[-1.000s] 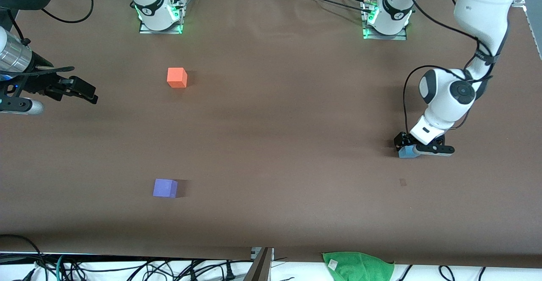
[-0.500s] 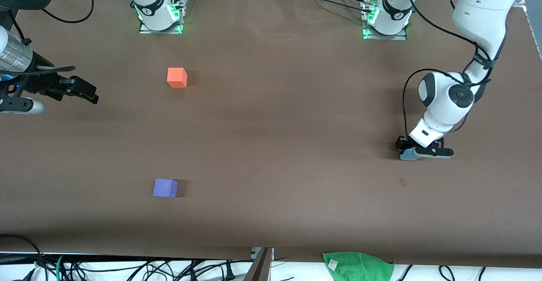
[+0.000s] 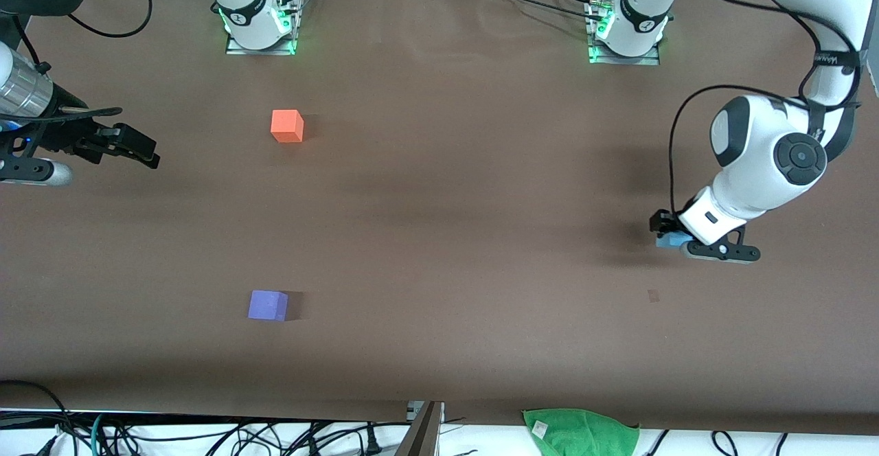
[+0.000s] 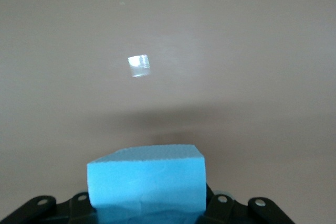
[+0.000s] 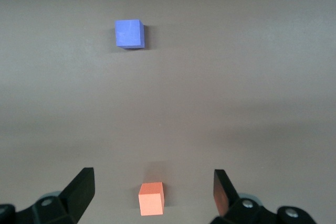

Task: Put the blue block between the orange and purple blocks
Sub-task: 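Carry the cube toward the table middle and lower it with the left gripper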

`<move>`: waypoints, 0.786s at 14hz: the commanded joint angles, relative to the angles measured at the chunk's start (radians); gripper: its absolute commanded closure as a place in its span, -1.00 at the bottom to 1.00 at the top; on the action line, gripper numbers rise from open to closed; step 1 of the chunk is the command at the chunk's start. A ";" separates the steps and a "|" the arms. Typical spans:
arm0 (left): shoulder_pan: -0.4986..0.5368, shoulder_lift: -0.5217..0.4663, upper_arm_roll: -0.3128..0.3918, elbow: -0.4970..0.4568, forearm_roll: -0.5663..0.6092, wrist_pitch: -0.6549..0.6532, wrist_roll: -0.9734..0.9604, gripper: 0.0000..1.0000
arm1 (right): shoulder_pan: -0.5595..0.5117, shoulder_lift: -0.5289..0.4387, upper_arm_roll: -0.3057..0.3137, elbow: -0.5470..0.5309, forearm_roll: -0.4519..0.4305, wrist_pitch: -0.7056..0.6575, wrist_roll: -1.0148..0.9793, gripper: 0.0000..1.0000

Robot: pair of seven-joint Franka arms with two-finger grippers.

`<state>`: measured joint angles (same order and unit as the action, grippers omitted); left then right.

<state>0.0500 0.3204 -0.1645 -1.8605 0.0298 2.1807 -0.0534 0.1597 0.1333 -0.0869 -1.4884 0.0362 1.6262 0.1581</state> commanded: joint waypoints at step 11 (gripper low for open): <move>-0.441 0.350 -0.129 0.216 0.004 0.314 -0.698 0.29 | -0.002 -0.011 -0.004 0.002 0.002 -0.014 -0.008 -0.99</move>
<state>-0.3366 0.5846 -0.3145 -1.6936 0.0298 2.4254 -0.6944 0.1591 0.1333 -0.0890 -1.4884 0.0362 1.6262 0.1581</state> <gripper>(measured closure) 0.436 0.000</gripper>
